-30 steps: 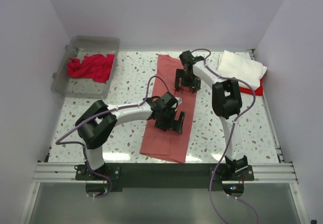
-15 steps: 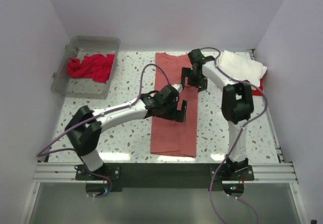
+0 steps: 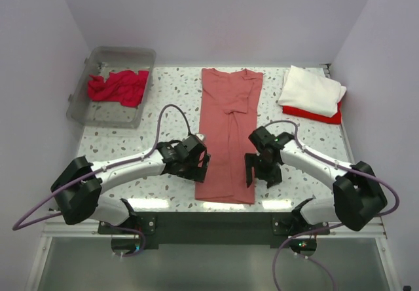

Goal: Fold and stack the t-shirts
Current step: Fold the tshirt

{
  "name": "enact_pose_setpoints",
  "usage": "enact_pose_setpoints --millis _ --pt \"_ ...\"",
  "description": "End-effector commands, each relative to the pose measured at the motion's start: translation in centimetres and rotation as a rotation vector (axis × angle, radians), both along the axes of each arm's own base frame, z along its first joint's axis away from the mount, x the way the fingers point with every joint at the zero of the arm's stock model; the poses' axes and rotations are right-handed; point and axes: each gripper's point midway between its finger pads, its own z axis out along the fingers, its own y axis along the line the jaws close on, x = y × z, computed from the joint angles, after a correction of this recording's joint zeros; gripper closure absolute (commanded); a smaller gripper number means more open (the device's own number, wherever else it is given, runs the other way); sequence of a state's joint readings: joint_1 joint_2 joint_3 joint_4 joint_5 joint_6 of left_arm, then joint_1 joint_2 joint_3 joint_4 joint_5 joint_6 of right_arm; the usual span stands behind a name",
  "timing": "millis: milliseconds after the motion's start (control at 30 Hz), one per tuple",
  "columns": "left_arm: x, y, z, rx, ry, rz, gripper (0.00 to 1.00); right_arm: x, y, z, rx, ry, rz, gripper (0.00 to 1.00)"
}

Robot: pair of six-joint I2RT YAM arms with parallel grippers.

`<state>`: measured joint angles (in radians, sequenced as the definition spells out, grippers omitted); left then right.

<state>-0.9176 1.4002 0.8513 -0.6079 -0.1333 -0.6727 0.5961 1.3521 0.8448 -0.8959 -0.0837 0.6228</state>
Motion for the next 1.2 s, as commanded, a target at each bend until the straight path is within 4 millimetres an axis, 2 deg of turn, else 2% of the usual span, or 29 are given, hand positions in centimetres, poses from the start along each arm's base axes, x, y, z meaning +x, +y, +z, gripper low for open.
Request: enact_pose_setpoints --millis 0,133,200,300,533,833,1000,1133,1167 --pt "-0.9 -0.1 0.5 -0.037 0.029 0.016 0.12 -3.0 0.2 -0.3 0.052 0.077 -0.09 0.24" --pt "-2.3 0.1 -0.9 -0.072 0.077 0.021 0.17 -4.7 0.2 -1.1 0.07 0.115 -0.091 0.28" --pt "-2.5 -0.1 -1.2 -0.09 0.084 0.026 0.22 -5.2 0.3 -1.8 0.088 0.129 -0.09 0.31" --pt "-3.3 0.1 -2.2 -0.089 0.121 0.026 0.28 -5.3 0.5 -2.2 0.105 0.126 -0.089 0.35" --pt "-4.8 0.0 -3.3 -0.108 0.183 0.014 0.32 -5.6 1.4 -3.1 0.145 0.128 -0.097 0.4" --pt "-5.7 -0.5 -3.9 -0.134 0.209 0.013 0.34 -5.6 2.8 -4.3 0.198 0.129 -0.105 0.45" --pt "-6.2 -0.9 -4.1 -0.145 0.222 -0.012 0.44 -5.3 2.9 -4.8 0.194 0.12 -0.112 0.5" --pt "-6.4 -0.5 -4.4 -0.126 0.231 0.001 0.51 -5.3 2.8 -4.8 0.188 0.114 -0.113 0.55" --pt "-6.6 -0.5 -4.4 -0.127 0.235 0.005 0.56 -5.3 2.8 -4.6 0.188 0.109 -0.111 0.56"
